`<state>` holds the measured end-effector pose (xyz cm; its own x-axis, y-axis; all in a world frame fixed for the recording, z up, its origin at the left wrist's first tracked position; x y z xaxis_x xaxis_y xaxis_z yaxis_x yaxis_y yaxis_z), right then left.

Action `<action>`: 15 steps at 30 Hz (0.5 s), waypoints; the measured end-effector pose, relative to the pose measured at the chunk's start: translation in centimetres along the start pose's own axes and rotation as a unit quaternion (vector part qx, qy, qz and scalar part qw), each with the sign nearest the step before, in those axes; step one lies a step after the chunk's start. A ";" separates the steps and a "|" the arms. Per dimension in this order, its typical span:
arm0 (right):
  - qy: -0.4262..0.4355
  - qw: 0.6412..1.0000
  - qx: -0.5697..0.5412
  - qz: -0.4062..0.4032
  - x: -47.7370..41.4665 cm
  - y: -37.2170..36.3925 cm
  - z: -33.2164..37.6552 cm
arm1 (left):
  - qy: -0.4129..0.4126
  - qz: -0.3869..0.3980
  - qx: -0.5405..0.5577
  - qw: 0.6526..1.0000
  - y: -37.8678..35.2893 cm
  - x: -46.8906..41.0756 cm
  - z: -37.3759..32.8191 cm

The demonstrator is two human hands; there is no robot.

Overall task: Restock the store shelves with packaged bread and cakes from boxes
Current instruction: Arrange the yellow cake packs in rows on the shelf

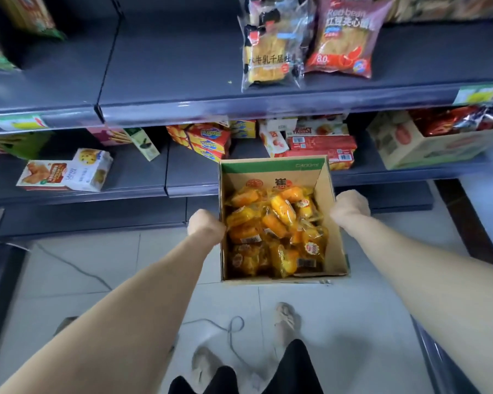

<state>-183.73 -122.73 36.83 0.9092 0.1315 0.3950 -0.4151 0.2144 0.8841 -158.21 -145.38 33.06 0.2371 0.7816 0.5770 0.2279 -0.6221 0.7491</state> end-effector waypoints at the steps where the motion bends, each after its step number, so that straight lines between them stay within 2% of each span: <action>1: 0.015 1.000 0.009 -0.019 -0.3 0.3 0.4 | 0.004 -0.009 -0.001 1.000 0.0 0.0 -0.3; 4: 0.097 0.993 0.019 -0.067 -0.3 1.5 3.2 | -0.021 -0.068 -0.014 0.997 1.1 0.0 -2.6; 7: 0.164 0.986 -0.009 -0.019 0.1 0.1 5.9 | -0.092 -0.093 -0.001 0.991 1.4 0.4 -6.4; 10: 0.204 0.976 -0.009 0.070 0.5 -3.0 7.7 | -0.140 -0.018 0.007 0.990 -0.8 0.6 -8.8; 15: 0.197 0.969 0.024 0.147 -1.4 -8.3 8.0 | -0.108 0.126 -0.076 0.983 -5.5 -0.8 -7.8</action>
<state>-181.34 -132.42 30.90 0.6653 0.5410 0.5145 -0.6439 0.0670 0.7621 -167.05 -142.25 31.07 0.4670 0.5648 0.6804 -0.0045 -0.7679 0.6406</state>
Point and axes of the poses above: each hand's wrist, its own x-axis away from the middle knuckle, its own y-axis out of the back of the hand, z = x × y, the point moved 10 cm from there along -x, towards the middle knuckle, and after that the axes turned 3 degrees about -z, right-handed, at the moved point
